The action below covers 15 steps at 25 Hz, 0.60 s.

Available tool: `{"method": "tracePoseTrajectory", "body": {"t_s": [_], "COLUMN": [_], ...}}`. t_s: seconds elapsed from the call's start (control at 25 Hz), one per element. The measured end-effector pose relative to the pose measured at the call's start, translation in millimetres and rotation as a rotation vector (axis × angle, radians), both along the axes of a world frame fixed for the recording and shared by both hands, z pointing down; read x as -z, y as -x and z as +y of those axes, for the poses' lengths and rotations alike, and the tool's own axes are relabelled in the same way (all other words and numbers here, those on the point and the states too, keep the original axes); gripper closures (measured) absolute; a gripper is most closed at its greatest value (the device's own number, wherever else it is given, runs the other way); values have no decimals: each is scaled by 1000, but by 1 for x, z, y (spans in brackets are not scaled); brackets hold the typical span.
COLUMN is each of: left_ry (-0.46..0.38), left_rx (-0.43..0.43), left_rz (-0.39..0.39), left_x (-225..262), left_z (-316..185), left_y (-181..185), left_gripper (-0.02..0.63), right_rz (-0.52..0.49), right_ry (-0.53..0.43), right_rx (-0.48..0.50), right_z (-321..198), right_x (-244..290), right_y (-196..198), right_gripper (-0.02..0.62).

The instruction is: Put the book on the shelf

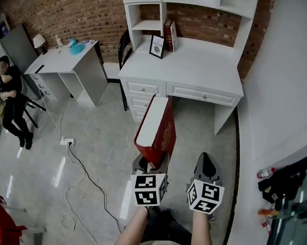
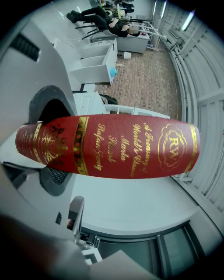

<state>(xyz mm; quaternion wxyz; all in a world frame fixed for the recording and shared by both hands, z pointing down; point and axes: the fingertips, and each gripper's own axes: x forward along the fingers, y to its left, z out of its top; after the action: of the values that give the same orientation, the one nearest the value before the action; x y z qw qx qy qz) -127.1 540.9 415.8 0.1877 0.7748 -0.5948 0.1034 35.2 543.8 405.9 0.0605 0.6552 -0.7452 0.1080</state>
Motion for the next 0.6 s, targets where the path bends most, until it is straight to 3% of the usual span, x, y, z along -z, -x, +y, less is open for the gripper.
{"method": "tracePoseTrajectory", "body": {"t_s": [0.6], "left_ry": [23], "left_rx": [35], "left_rz": [3], "left_x": [-12], "left_z": [-23], "left_y": [-10], "left_gripper": [362], "right_rz": [-4], "right_ry": [29], "right_rx": [47], "right_z": [-28], "right_x": [-14], "right_y": [-5], "right_gripper": [578]}}
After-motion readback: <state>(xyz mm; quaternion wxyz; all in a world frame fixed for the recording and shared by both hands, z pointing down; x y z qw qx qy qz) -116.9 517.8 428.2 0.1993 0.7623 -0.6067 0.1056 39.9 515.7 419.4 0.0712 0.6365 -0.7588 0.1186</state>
